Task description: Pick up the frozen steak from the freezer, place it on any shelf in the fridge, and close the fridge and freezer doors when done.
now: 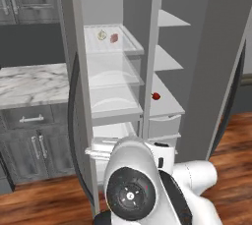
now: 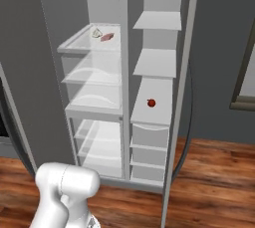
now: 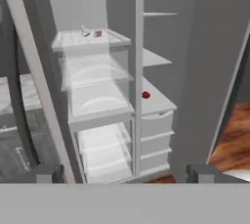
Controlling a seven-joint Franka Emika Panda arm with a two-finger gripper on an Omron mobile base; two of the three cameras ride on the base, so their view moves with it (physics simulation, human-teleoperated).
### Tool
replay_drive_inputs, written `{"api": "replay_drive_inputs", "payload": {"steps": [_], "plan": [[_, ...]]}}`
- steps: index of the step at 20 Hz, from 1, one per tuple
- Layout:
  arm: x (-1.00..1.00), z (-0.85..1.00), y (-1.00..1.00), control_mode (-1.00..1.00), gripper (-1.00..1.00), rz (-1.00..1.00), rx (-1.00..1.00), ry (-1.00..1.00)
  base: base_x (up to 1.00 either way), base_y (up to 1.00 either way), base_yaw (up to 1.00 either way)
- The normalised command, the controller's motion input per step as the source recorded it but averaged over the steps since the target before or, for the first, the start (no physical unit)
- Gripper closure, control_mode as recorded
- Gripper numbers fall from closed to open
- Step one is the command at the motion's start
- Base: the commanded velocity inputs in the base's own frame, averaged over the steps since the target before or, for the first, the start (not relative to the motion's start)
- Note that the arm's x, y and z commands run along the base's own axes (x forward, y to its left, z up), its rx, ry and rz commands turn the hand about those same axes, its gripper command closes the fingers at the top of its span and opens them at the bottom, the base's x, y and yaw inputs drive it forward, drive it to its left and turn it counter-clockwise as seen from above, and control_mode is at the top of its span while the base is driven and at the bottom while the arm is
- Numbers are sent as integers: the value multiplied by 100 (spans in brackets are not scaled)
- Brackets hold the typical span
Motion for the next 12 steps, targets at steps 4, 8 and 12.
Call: {"api": "replay_drive_inputs", "payload": {"steps": [4, 8, 12], "plan": [[14, -1, 100, -100, -100, -37, 0, -26, 0, 0, 0], [61, -9, 99, -100, -100, -43, 0, -16, 0, 0, 0], [98, -10, 68, -100, -100, -37, -3, -6, 0, 0, 0]]}}
